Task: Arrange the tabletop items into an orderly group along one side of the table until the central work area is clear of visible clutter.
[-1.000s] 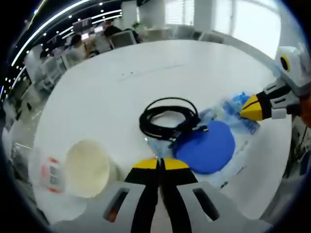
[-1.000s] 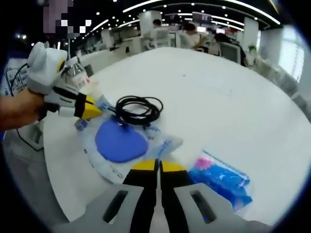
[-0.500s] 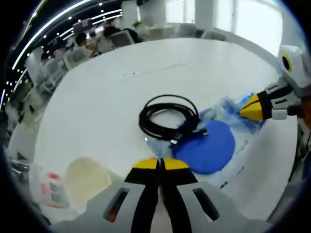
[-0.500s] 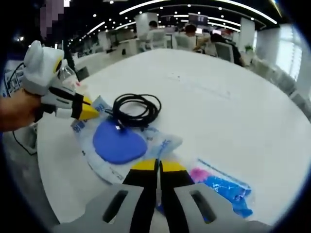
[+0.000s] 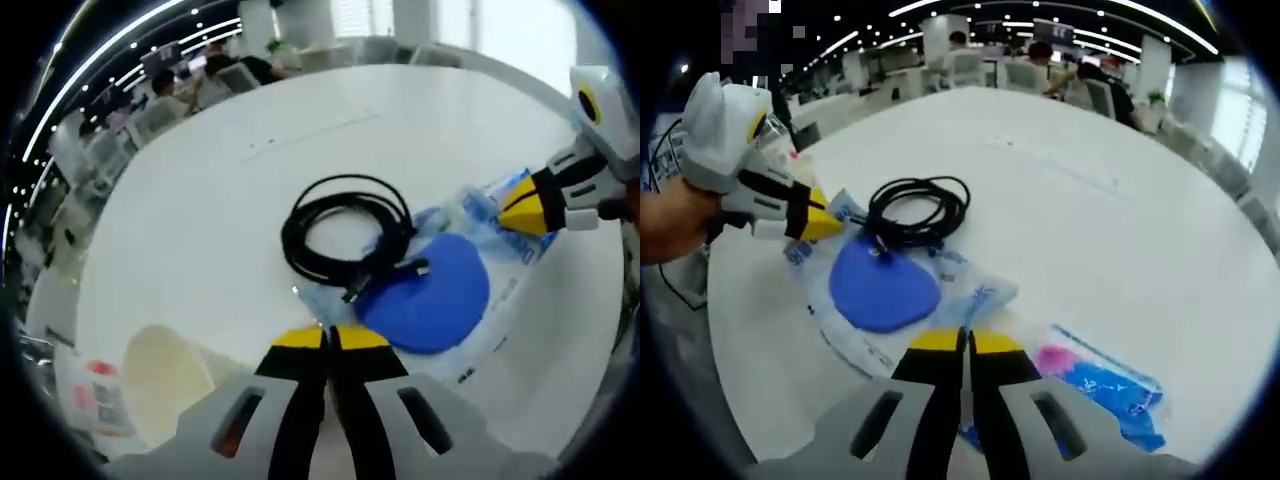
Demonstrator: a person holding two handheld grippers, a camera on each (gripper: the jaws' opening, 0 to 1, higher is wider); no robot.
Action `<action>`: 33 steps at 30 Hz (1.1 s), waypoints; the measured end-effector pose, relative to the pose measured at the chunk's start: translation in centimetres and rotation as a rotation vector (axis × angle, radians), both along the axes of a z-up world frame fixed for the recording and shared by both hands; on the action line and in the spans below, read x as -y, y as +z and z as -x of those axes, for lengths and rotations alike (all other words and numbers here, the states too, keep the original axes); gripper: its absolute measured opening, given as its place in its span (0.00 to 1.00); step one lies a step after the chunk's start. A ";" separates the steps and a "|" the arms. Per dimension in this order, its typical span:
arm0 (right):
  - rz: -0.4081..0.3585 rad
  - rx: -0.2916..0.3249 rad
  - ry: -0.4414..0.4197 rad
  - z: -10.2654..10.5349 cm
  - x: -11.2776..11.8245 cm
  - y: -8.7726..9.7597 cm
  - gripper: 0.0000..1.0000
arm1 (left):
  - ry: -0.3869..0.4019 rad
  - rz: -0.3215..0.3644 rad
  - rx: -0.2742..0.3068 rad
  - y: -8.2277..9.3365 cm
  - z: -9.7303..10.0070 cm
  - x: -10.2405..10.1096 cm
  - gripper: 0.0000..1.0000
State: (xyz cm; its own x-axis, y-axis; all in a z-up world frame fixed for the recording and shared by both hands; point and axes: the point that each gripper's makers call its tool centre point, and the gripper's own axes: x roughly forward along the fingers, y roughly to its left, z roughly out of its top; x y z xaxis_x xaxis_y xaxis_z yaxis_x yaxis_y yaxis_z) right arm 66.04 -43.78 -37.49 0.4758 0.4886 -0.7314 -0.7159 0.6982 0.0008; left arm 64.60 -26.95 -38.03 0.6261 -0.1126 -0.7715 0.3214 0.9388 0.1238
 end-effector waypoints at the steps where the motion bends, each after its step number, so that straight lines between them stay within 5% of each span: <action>1: 0.001 0.000 0.001 0.0 0.0 0.0 0.02 | 0.004 0.004 -0.004 -0.1 0.0 -0.1 0.00; 13: 0.015 -0.008 -0.002 -0.1 0.2 -0.4 0.04 | -0.004 -0.004 -0.014 -0.4 -0.1 -0.2 0.02; 33: -0.032 0.078 -0.019 -0.1 -0.1 2.7 0.04 | -0.007 0.044 0.053 2.0 0.8 1.1 0.31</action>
